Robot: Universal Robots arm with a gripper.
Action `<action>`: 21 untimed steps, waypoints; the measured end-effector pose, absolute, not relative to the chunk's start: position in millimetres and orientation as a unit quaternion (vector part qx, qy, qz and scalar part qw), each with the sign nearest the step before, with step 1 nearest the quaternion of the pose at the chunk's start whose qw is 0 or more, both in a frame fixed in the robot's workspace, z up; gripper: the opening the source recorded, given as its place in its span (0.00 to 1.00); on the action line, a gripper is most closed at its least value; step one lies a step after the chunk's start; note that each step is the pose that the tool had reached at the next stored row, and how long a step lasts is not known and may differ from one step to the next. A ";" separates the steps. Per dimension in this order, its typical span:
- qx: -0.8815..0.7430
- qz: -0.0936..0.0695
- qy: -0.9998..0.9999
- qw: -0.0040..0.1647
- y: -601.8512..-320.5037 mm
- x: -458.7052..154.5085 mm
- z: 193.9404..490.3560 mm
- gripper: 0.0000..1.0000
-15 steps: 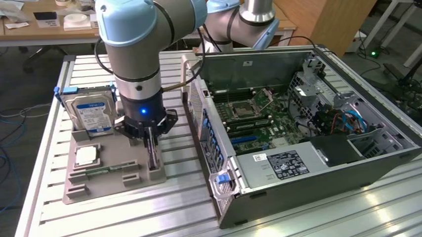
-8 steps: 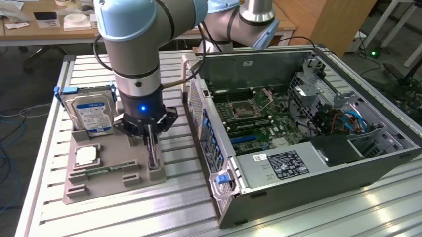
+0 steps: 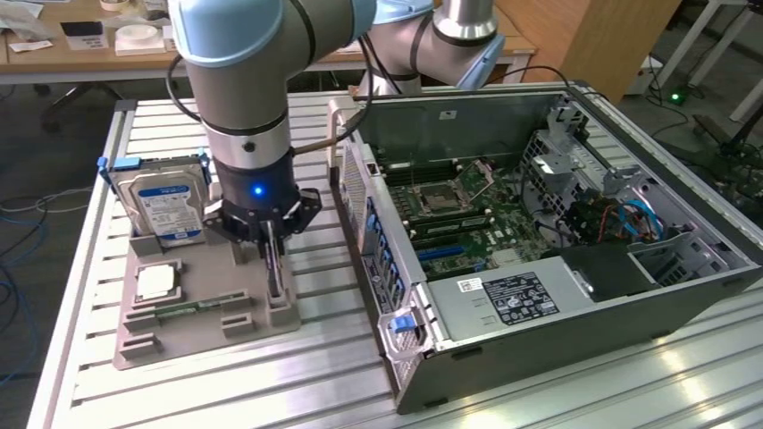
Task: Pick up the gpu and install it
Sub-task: 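Pick up the gpu and move the gpu toward the slot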
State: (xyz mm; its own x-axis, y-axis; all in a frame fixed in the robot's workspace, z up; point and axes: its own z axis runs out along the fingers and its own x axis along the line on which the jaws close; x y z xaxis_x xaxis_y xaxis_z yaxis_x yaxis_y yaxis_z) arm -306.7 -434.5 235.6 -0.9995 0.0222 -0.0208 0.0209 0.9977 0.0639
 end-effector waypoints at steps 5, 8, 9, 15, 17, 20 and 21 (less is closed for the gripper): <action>0.011 0.035 0.999 0.011 -434.5 -306.7 240.8 0.28; 0.011 0.038 0.999 0.011 -434.5 -306.7 243.4 0.28; 0.011 0.038 0.999 0.011 -434.5 -306.7 244.3 0.28; 0.011 0.044 0.999 0.011 -434.5 -306.8 251.0 0.28; 0.011 0.045 0.999 0.011 -434.5 -306.7 252.3 0.28; 0.011 0.048 0.999 0.011 -434.6 -306.8 255.1 0.28; 0.011 0.048 0.999 0.011 -434.6 -306.8 256.5 0.28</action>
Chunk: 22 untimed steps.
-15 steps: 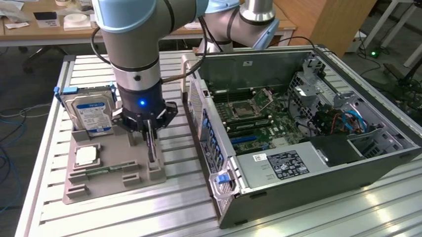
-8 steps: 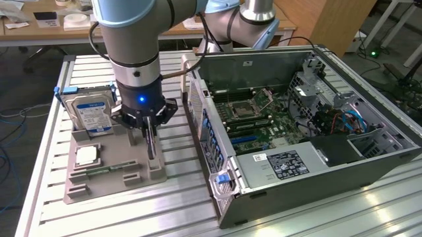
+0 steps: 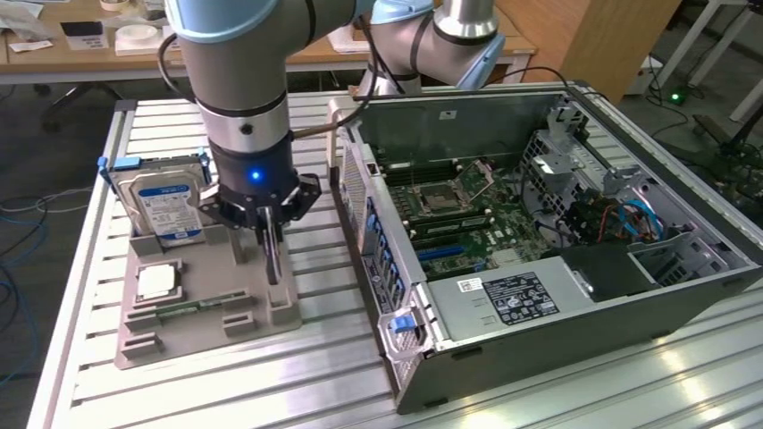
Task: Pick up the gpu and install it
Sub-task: 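Pick up the gpu and move the gpu toward the slot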
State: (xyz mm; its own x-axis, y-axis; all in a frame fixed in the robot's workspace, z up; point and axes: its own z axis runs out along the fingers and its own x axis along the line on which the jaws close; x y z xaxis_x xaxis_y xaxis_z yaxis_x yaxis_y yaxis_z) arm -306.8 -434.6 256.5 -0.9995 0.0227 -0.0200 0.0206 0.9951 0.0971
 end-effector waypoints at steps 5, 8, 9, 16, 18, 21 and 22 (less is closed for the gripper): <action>0.011 0.051 0.999 0.010 -434.6 -306.7 262.0 0.28; 0.011 0.053 0.998 0.010 -434.6 -306.8 264.8 0.28; 0.011 0.053 0.998 0.011 -434.6 -306.7 265.9 0.28; 0.011 0.056 0.998 0.010 -434.6 -306.7 274.3 0.28; 0.011 0.056 0.998 0.010 -434.6 -306.7 277.5 0.28; 0.011 0.057 0.998 0.010 -434.6 -306.7 281.9 0.28; 0.011 0.057 0.998 0.010 -434.6 -306.7 283.1 0.28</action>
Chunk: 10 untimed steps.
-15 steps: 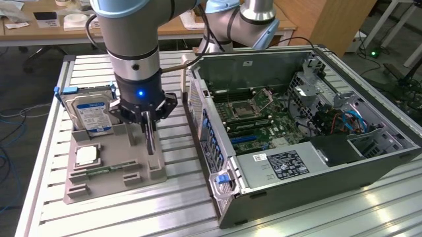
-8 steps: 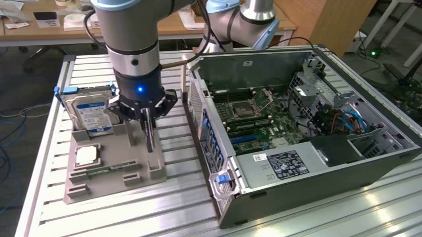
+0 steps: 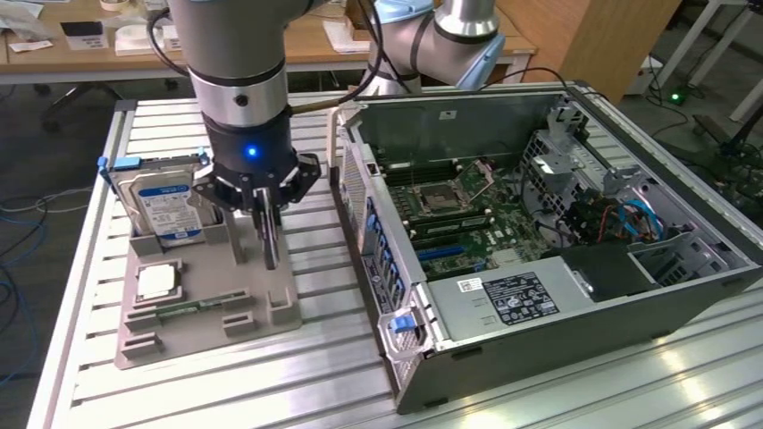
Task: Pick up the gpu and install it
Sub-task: 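Pick up the gpu and move the gpu toward the slot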
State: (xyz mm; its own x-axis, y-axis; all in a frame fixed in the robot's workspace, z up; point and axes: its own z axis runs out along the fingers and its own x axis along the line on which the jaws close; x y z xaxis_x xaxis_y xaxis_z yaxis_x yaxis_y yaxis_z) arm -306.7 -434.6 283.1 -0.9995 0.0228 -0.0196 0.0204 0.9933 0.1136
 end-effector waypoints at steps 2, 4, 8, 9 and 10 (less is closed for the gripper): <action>0.011 0.057 0.998 0.010 -434.6 -306.7 285.7 0.28; 0.011 0.057 0.998 0.010 -434.6 -306.7 288.5 0.28; 0.011 0.058 0.998 0.010 -434.6 -306.7 293.3 0.28; 0.011 0.058 0.998 0.010 -434.6 -306.7 294.3 0.28; 0.011 0.058 0.998 0.010 -434.6 -306.8 295.5 0.28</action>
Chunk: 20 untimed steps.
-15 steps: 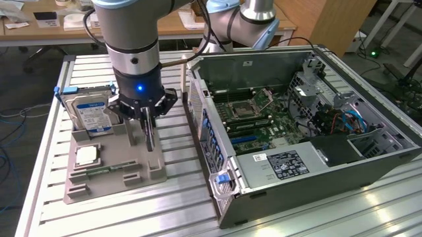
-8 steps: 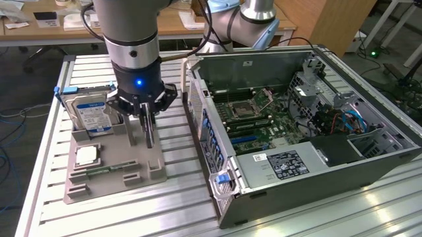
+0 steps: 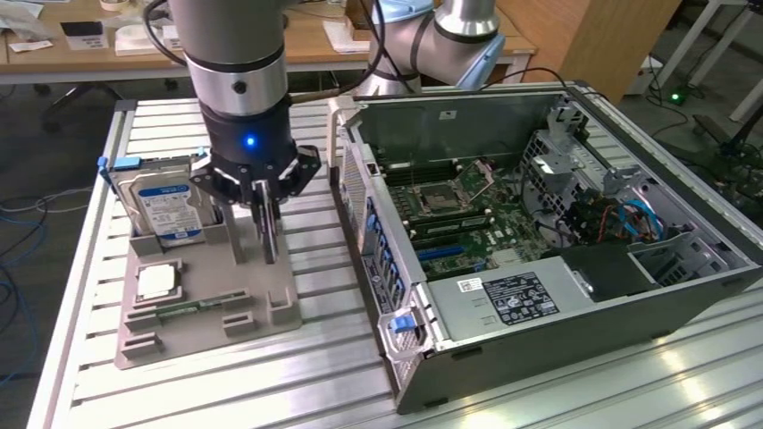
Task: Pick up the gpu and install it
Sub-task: 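Pick up the gpu and move the gpu toward the slot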
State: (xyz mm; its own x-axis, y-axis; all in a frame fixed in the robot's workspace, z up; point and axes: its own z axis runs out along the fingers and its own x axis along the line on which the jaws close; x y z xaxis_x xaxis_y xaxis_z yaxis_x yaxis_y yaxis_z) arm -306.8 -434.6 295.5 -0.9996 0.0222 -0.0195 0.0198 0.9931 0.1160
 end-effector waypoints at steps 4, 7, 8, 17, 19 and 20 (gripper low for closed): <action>0.010 0.059 0.998 0.010 -434.6 -306.8 299.8 0.28; 0.010 0.059 0.998 0.010 -434.6 -306.7 303.4 0.28; 0.010 0.059 0.998 0.010 -434.6 -306.7 304.4 0.28; 0.010 0.060 0.998 0.010 -434.6 -306.7 312.8 0.28; 0.010 0.060 0.998 0.010 -434.6 -306.7 314.7 0.28; 0.010 0.060 0.998 0.010 -434.6 -306.7 315.6 0.28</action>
